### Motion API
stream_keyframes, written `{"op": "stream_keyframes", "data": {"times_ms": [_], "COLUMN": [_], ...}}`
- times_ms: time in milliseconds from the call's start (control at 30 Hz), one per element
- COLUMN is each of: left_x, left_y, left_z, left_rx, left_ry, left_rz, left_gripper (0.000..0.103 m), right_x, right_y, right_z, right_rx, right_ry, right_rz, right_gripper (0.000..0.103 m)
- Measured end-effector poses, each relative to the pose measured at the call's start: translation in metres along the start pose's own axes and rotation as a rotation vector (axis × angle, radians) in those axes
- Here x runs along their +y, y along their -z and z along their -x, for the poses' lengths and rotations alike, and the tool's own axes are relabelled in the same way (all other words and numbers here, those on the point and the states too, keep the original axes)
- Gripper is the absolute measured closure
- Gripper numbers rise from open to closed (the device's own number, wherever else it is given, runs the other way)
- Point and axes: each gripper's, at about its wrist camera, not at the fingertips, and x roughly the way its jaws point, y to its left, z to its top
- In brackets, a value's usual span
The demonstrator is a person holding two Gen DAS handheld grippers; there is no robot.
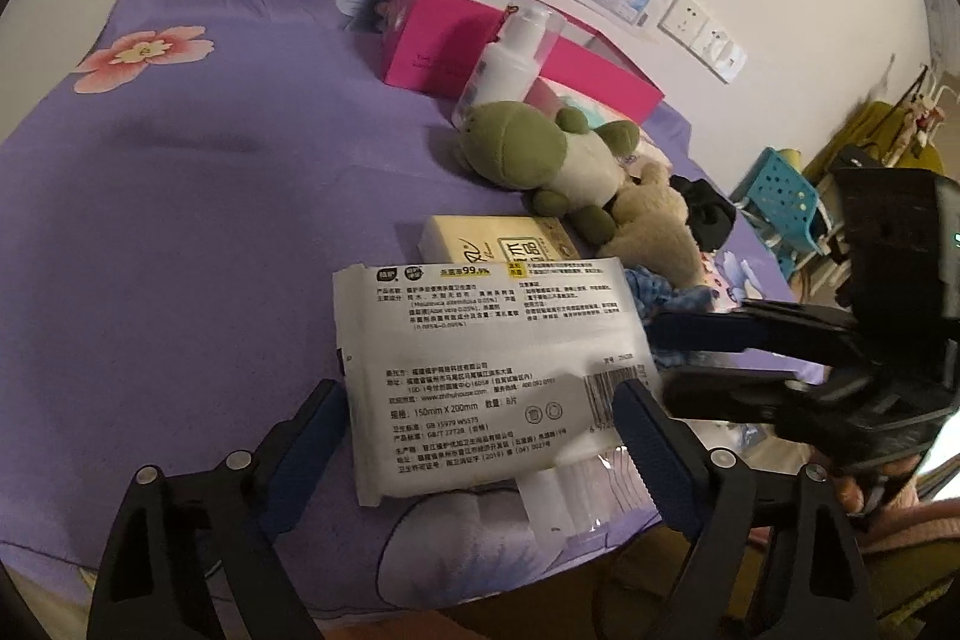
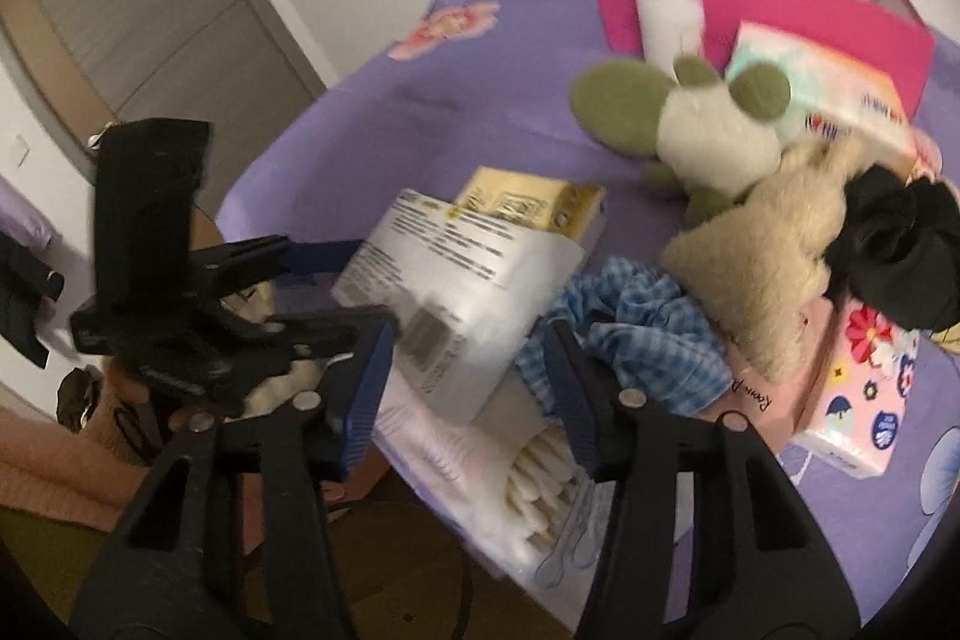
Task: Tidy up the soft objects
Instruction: 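Grasp the white printed packet with the left gripper, then lift the white packet and release it into the pink box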
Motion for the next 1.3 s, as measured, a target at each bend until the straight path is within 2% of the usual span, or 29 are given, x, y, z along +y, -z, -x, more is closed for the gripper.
{"op": "stream_keyframes", "data": {"times_ms": [33,100,167,267,500,733,833,1067,1300], "left_x": [0.000,0.001,0.003,0.005,-0.008,-0.030,-0.036,-0.044,-0.060], "left_y": [0.000,-0.001,-0.002,-0.005,-0.019,-0.049,-0.064,-0.088,-0.113], "left_z": [0.000,-0.001,-0.002,-0.001,0.015,0.032,0.032,0.023,0.031], "left_rx": [0.001,0.006,0.017,0.020,-0.035,-0.102,-0.113,-0.107,-0.139], "left_ry": [0.008,0.031,0.056,0.081,0.130,0.173,0.171,0.172,0.175], "left_rz": [-0.002,0.001,0.003,0.022,-0.008,-0.078,-0.088,-0.092,-0.142], "left_gripper": [0.012,0.020,0.027,0.032,0.032,0.032,0.032,0.033,0.033], "right_x": [-0.004,-0.011,-0.013,-0.018,-0.011,-0.005,-0.006,-0.015,-0.032], "right_y": [-0.001,-0.001,-0.002,-0.004,-0.006,-0.018,-0.025,-0.042,-0.057], "right_z": [-0.005,-0.015,-0.020,-0.023,-0.005,0.037,0.050,0.062,0.077], "right_rx": [0.015,0.039,0.042,0.035,0.003,-0.073,-0.109,-0.176,-0.199], "right_ry": [0.006,-0.004,-0.018,-0.014,0.006,-0.003,-0.016,-0.035,-0.079], "right_rz": [-0.014,-0.048,-0.063,-0.086,-0.054,-0.016,-0.014,-0.033,-0.081], "right_gripper": [0.048,0.051,0.065,0.069,0.072,0.073,0.078,0.082,0.082]}}
